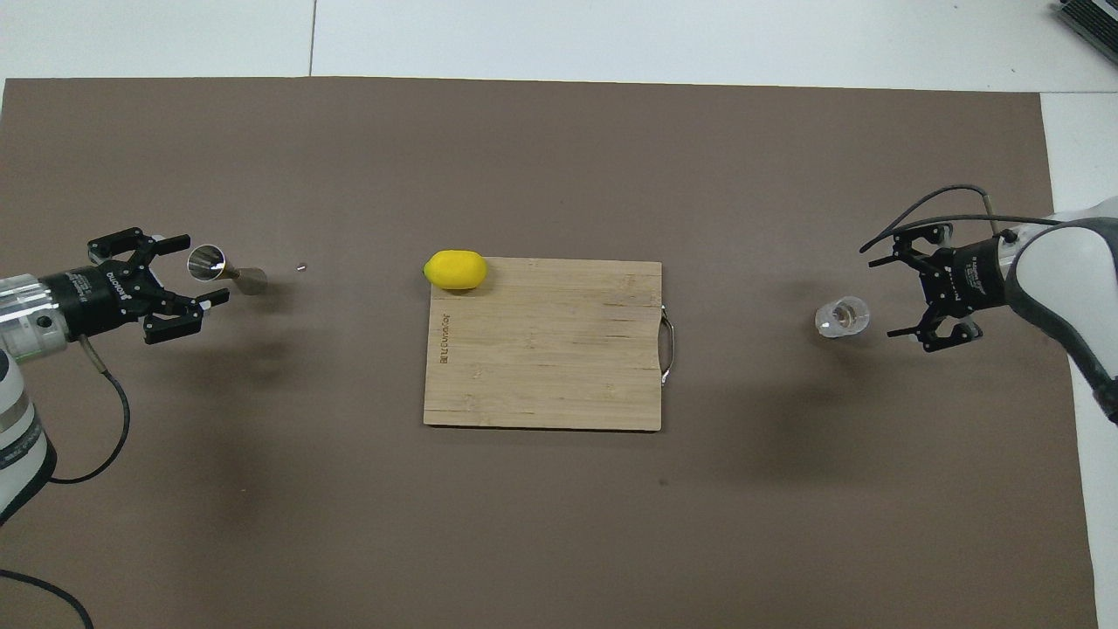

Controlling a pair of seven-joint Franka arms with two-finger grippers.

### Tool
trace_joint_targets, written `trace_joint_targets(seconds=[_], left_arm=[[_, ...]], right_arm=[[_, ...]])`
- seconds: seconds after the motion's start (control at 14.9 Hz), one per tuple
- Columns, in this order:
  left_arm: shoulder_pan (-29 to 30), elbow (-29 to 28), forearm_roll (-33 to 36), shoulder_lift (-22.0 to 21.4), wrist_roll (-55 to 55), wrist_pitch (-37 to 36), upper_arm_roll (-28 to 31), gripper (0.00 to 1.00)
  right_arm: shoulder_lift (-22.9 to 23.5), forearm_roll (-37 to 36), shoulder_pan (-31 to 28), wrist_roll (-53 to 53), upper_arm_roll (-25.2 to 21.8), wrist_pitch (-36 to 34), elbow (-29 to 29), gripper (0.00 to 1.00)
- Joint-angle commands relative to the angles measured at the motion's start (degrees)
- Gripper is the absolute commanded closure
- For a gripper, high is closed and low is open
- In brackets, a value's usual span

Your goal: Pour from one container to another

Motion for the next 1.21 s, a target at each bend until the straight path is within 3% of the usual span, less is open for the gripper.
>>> trace_joint_targets(seconds=[0.0, 0.27, 0.74, 0.81, 0.94, 1.01, 1.14], left_arm=[[-1.21, -0.32, -1.64, 0.41, 0.83, 1.94, 0.44, 0.02], [-0.78, -0.24, -1.64, 0.76, 0.92, 2.03, 0.44, 0.05], [-0.25, -0.06, -1.64, 1.20, 1.01, 2.12, 0.44, 0.24], [-0.25, -0.06, -1.64, 1.20, 1.01, 2.12, 0.44, 0.32], [-0.07, -0.06, -1.73, 1.20, 1.10, 2.12, 0.44, 0.84], [0.02, -0.06, -1.73, 1.20, 1.18, 2.29, 0.44, 1.00], [0.54, 0.11, -2.43, 1.20, 1.01, 2.55, 0.53, 1.00]], right_arm=[[1.58, 3.04, -1.33, -1.67, 0.43, 0.91, -0.56, 0.00], [4.74, 6.30, -4.31, -5.97, 0.43, 0.21, -0.56, 0.00], [8.61, 12.80, -6.51, -8.97, 0.52, -1.98, -0.64, 0.00], [8.79, 13.15, -6.78, -9.93, 0.52, -2.77, -0.64, 0.00], [8.79, 13.24, -6.60, -10.11, 0.52, -2.95, -0.91, 0.00], [8.79, 13.24, -6.34, -10.20, 0.52, -2.87, -1.43, 0.00], [8.62, 13.24, -6.34, -10.55, 0.43, -2.60, -2.05, 0.00]])
